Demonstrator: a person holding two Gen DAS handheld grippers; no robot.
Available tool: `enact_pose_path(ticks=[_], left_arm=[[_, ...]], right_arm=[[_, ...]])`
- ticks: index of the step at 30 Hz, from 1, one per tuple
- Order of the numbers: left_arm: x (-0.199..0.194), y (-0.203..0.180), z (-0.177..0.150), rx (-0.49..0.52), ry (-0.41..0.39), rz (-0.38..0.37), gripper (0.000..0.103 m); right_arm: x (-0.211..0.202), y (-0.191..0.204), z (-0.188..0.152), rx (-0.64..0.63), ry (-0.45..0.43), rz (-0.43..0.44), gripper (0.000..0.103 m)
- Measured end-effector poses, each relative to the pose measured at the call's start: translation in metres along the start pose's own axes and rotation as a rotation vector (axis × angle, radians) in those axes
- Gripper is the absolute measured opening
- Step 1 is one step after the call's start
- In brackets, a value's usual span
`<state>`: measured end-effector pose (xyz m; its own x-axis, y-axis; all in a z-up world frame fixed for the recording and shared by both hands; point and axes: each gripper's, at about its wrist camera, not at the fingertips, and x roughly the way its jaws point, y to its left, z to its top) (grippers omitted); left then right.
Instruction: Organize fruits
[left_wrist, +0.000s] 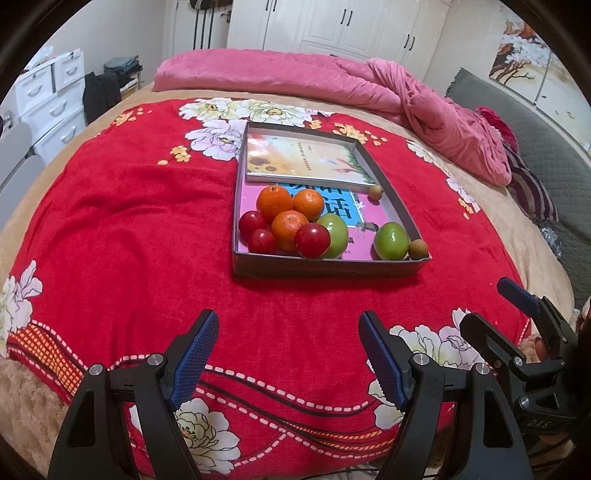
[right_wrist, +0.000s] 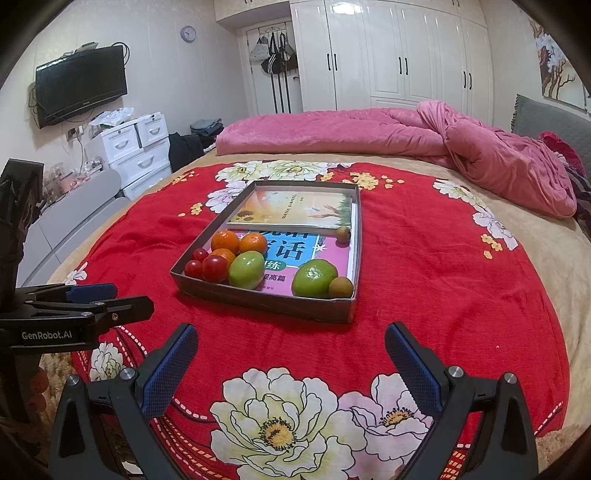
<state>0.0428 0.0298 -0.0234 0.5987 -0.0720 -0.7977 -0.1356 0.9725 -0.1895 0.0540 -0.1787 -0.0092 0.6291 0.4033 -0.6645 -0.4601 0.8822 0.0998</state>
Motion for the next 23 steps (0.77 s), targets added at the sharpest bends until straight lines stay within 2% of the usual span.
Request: enact_pose_path(ticks=[16, 20, 23], left_arm=[[0.001, -0.003, 0.001, -0.003, 0.001, 0.014, 0.079], [0.007, 0.008, 0.004, -0.039, 0.005, 0.040, 0.079], [0.015, 0.031, 0.013, -0.082, -0.006, 0.063, 0.079]], right_arm=[[0.002, -0.003, -0.001, 0.017, 0.005, -0.009, 0.102], [0.004, -0.007, 0.001, 0.035, 0.010, -0.018, 0.102], [0.006, -0.020, 0.005, 0.062, 0.002, -0.048, 0.102]])
